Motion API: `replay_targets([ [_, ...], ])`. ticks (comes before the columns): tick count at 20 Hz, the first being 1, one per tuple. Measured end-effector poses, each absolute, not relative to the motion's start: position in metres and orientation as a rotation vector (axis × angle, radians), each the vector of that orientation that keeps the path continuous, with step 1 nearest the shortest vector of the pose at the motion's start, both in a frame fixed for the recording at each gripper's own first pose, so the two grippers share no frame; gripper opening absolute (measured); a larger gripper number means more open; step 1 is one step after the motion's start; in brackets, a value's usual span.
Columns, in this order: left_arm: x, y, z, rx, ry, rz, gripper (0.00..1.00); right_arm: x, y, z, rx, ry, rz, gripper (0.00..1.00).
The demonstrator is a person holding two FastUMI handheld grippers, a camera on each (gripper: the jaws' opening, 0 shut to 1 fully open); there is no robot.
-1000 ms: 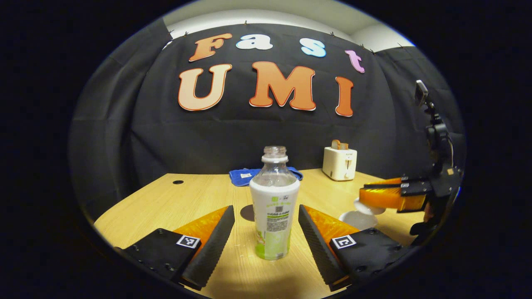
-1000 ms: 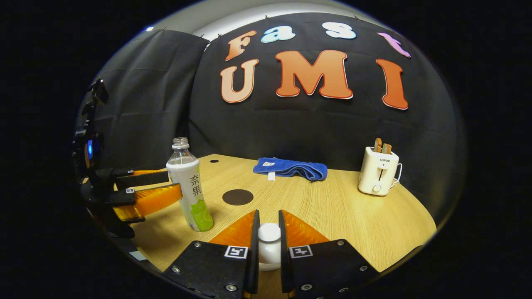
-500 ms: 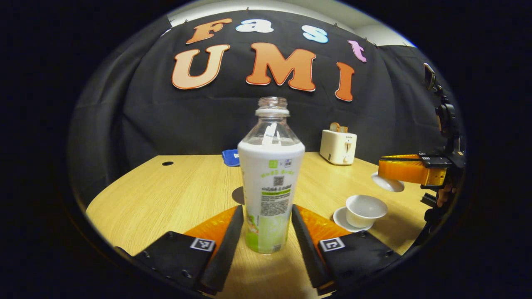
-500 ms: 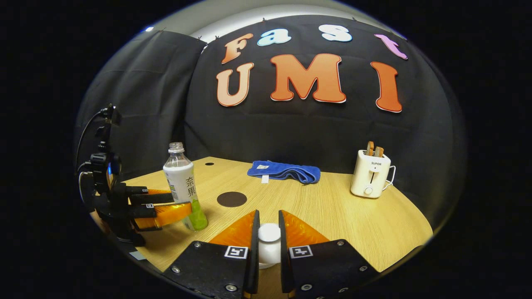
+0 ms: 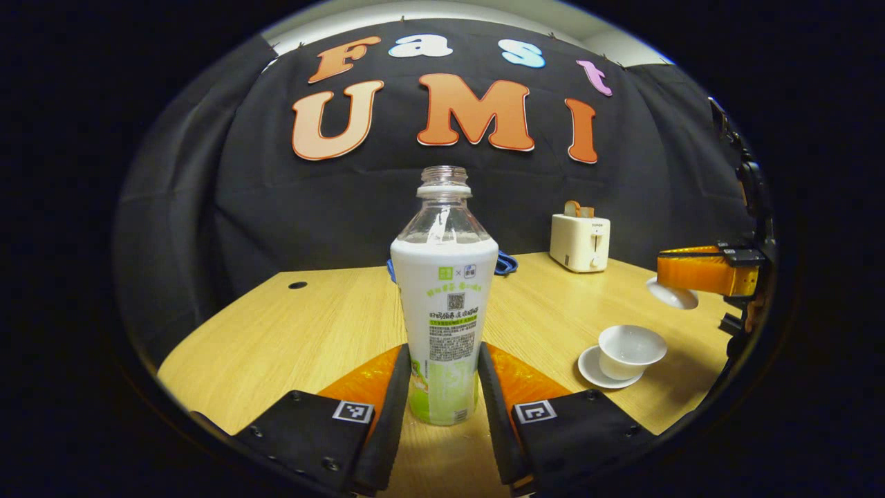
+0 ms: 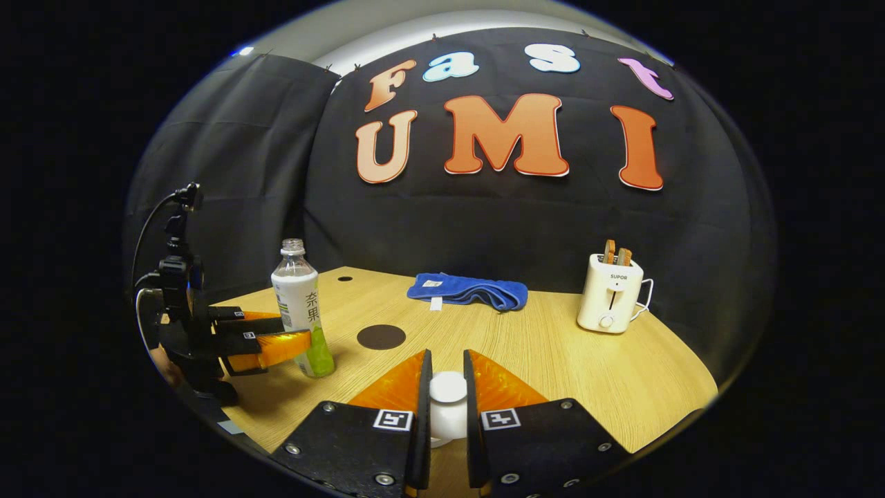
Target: Open the teacup lid with one hand, grasp the water bottle and pour water into the teacup with the other hand; after pouring, place the water bottle on the coaster and then close the teacup lid.
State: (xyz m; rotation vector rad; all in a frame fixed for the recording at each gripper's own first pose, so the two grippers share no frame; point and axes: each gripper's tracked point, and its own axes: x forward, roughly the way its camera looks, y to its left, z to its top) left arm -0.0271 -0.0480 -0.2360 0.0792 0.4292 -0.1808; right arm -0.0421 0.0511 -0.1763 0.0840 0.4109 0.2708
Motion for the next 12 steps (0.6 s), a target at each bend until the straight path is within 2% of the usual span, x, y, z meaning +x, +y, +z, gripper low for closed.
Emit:
replay_targets([
  [5,-0.023,-0.038,-0.228,0.276,0.429,-0.159,0.58,-0.042,0.041,-0.17,0.084,0.395,0.256,0.22],
  [12,-0.021,-0.045,-0.23,0.578,0.432,-0.203,0.6,-0.04,0.025,-0.16,0.1,0.371,0.236,0.22],
])
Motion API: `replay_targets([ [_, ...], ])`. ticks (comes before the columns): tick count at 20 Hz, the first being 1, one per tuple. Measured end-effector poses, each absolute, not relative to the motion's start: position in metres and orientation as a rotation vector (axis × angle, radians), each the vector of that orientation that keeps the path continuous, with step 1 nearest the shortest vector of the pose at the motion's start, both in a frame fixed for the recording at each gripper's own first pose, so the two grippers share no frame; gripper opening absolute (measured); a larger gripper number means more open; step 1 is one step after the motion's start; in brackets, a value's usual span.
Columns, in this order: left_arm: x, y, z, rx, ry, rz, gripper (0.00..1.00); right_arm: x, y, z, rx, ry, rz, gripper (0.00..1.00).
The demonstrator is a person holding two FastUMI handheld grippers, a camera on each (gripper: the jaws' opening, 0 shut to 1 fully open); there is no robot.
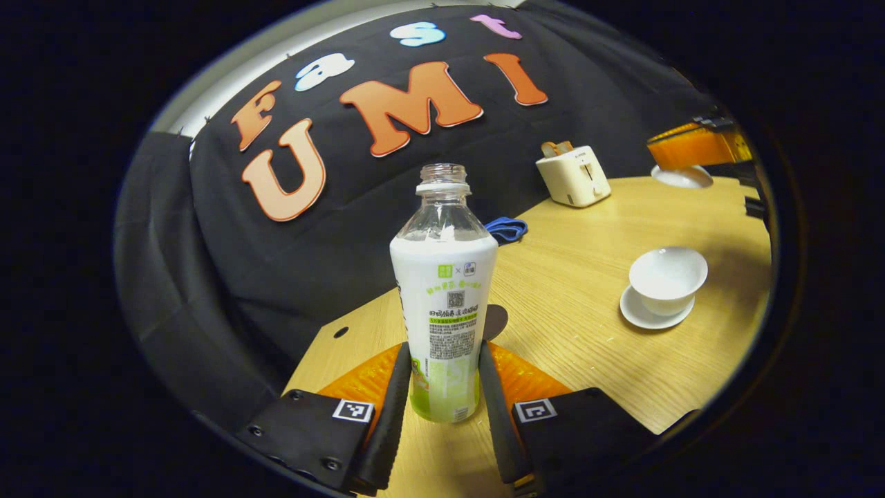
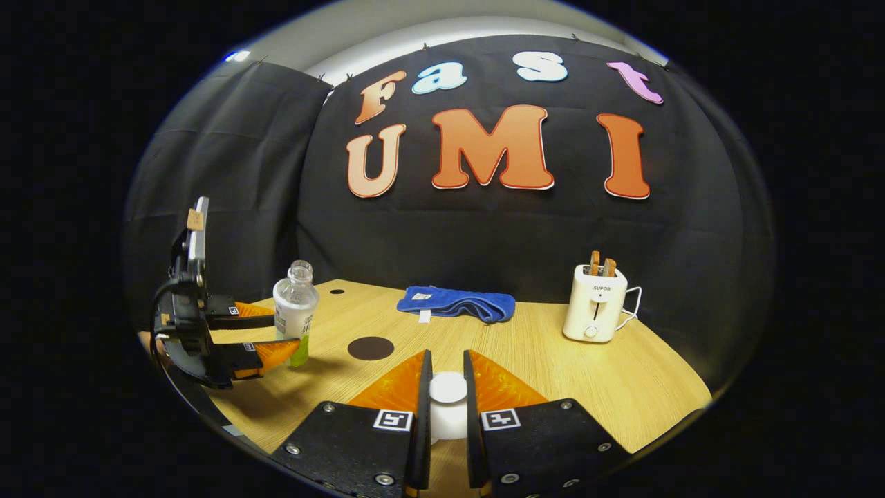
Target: Open the teacup lid with one hand, grasp the water bottle and pour water into the teacup with the other hand; after pouring, place the water bottle on the coaster and then close the teacup lid.
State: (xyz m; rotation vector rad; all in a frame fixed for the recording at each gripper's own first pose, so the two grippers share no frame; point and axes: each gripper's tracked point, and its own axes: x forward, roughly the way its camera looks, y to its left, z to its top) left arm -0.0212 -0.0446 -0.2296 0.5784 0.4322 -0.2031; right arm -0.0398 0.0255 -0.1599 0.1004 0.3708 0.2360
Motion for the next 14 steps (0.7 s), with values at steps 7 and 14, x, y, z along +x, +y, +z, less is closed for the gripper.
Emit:
replay_targets([
  [7,-0.02,-0.056,-0.241,0.854,0.432,-0.272,0.59,-0.04,0.012,-0.16,0.111,0.364,0.216,0.22],
  [14,-0.025,-0.064,-0.239,1.115,0.386,-0.342,0.6,-0.041,0.006,-0.156,0.121,0.348,0.208,0.22],
])
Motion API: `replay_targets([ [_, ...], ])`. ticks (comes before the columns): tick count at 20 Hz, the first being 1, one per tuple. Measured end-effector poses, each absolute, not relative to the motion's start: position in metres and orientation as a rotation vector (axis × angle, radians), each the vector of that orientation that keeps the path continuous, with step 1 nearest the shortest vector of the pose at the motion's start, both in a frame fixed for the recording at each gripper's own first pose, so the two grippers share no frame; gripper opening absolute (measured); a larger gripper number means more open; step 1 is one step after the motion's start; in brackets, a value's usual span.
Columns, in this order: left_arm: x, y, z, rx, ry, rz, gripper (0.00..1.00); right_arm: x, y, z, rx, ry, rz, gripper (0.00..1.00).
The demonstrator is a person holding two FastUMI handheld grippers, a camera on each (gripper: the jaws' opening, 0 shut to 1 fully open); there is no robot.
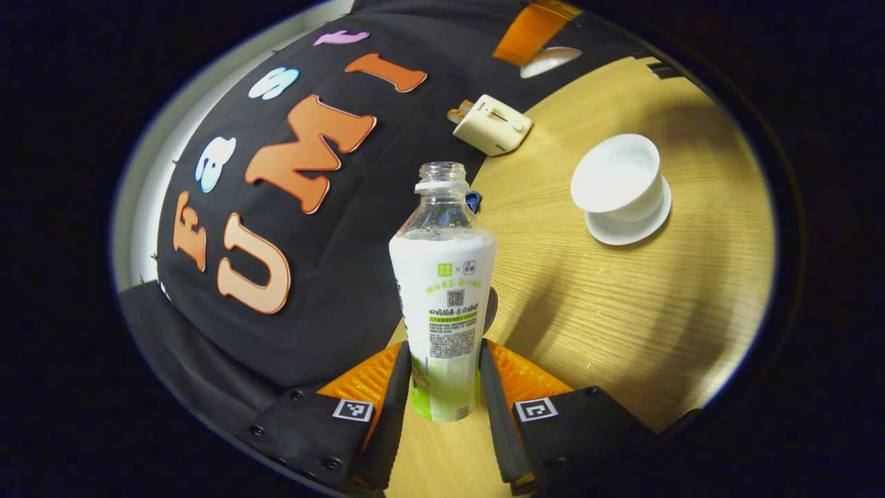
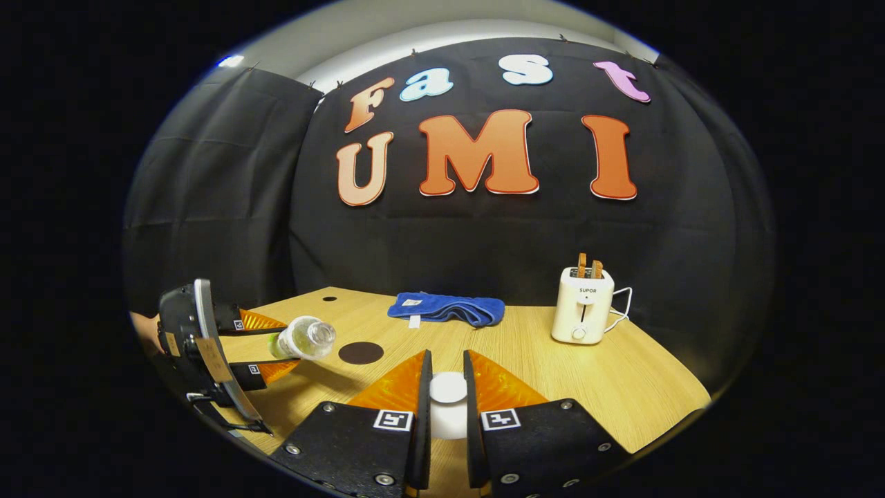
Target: Open the teacup lid with one hand, grasp the water bottle and pour water into the teacup with the other hand; after pouring, place the water bottle on the coaster and then close the teacup lid.
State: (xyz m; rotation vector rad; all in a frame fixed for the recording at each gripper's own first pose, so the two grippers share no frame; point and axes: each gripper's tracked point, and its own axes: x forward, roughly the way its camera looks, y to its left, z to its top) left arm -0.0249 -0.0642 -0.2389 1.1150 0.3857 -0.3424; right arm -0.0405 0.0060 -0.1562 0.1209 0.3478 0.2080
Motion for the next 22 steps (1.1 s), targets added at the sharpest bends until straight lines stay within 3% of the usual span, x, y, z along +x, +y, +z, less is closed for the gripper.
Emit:
replay_targets([
  [22,-0.016,-0.082,-0.226,1.66,0.242,-0.51,0.6,-0.049,-0.001,-0.159,0.119,0.338,0.2,0.22],
])
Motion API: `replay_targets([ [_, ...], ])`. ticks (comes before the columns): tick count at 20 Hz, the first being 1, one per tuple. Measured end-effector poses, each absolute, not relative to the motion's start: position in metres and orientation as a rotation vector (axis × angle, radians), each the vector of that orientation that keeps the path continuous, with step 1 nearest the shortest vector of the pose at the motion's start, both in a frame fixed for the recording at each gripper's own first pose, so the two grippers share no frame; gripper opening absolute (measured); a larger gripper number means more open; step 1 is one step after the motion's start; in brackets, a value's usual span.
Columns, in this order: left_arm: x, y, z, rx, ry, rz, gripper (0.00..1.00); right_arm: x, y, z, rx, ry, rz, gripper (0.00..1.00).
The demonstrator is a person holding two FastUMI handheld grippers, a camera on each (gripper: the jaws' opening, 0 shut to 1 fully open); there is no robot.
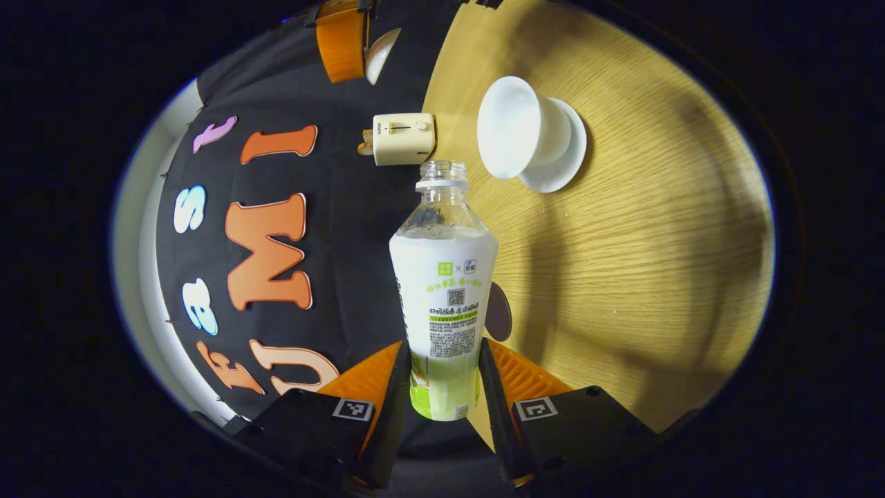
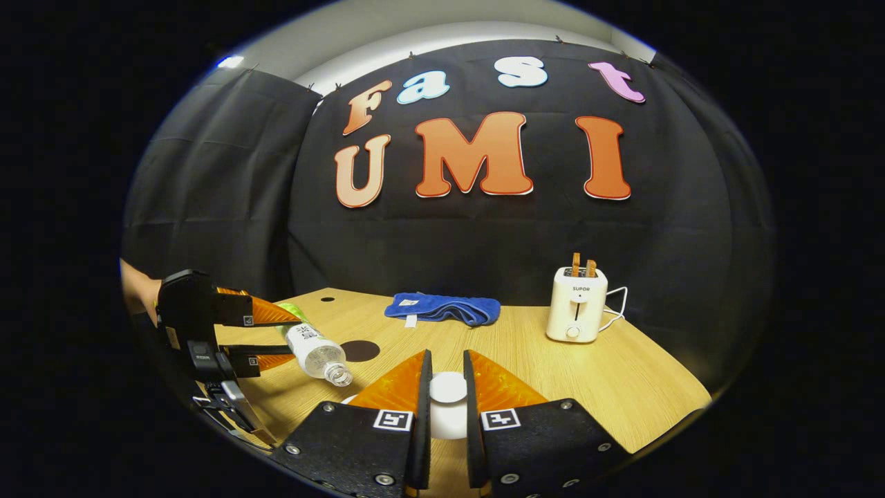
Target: Open the teacup lid with one hand, grasp the water bottle and pour water into the teacup with the other hand; after pouring, place the water bottle on the coaster and then close the teacup lid.
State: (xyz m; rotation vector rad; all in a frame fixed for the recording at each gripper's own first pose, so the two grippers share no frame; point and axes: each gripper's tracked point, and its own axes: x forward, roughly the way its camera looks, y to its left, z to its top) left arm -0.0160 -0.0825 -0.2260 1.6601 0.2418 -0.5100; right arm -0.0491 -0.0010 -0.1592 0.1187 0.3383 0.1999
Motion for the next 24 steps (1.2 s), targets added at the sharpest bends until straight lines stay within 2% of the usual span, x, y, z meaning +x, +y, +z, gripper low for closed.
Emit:
replay_targets([
  [9,-0.005,-0.082,-0.222,1.755,0.198,-0.514,0.58,-0.05,-0.005,-0.163,0.123,0.339,0.203,0.22],
  [12,-0.002,-0.082,-0.22,1.772,0.186,-0.514,0.62,-0.05,-0.006,-0.164,0.127,0.34,0.202,0.22],
  [16,0.001,-0.082,-0.216,1.794,0.167,-0.509,0.62,-0.05,-0.006,-0.164,0.128,0.341,0.208,0.22],
  [18,0.003,-0.083,-0.214,1.807,0.154,-0.504,0.58,-0.05,-0.005,-0.165,0.126,0.342,0.211,0.22],
  [19,0.004,-0.083,-0.214,1.815,0.147,-0.504,0.6,-0.05,-0.006,-0.165,0.126,0.342,0.209,0.22],
  [20,0.006,-0.083,-0.212,1.822,0.143,-0.503,0.58,-0.05,-0.006,-0.165,0.127,0.344,0.21,0.22],
  [21,0.006,-0.083,-0.21,1.83,0.135,-0.502,0.62,-0.05,-0.006,-0.165,0.128,0.342,0.21,0.22],
  [22,0.007,-0.084,-0.209,1.839,0.128,-0.499,0.58,-0.051,-0.006,-0.165,0.129,0.342,0.211,0.22],
  [24,0.01,-0.085,-0.204,1.856,0.111,-0.49,0.6,-0.05,-0.006,-0.164,0.13,0.34,0.211,0.22],
])
